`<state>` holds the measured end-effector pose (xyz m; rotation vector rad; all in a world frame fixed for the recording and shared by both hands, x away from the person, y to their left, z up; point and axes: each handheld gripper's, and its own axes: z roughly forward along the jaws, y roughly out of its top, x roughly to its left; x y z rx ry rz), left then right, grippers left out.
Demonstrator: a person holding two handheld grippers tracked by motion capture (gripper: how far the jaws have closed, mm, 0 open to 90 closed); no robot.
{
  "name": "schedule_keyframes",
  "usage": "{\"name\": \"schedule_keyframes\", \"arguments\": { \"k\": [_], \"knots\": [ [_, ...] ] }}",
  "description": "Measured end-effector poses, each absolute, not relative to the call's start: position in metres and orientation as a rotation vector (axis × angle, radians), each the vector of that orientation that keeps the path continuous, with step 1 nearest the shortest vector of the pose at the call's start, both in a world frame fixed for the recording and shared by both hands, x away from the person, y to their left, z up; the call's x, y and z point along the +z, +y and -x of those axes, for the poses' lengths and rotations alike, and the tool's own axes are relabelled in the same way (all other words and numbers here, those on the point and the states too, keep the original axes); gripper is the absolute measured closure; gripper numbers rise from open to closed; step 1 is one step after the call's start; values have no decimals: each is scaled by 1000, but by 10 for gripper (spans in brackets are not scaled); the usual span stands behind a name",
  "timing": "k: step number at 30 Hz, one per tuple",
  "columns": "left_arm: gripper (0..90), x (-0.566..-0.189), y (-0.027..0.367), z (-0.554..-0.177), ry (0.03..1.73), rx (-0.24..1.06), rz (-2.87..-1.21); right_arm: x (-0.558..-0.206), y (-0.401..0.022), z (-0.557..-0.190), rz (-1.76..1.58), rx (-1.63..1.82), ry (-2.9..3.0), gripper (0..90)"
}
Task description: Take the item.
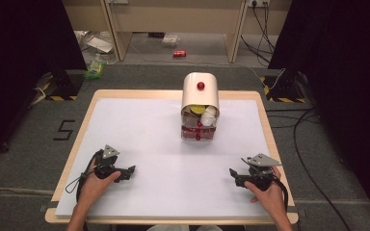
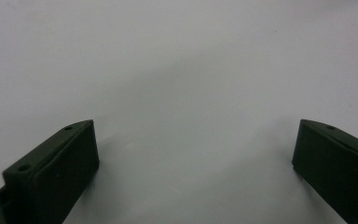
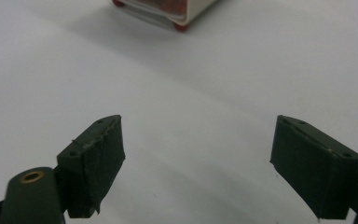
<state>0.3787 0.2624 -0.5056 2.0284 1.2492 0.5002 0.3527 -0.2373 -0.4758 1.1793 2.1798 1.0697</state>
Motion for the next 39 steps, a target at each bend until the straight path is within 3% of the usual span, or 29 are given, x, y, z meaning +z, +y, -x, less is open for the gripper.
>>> {"name": "schedule_keyframes", "arguments": {
  "k": [39],
  "knots": [
    [0,-506,262,-379,1250,499,-2024,-377,-129,-396,-844,1278,2176,181]
  ]
}}
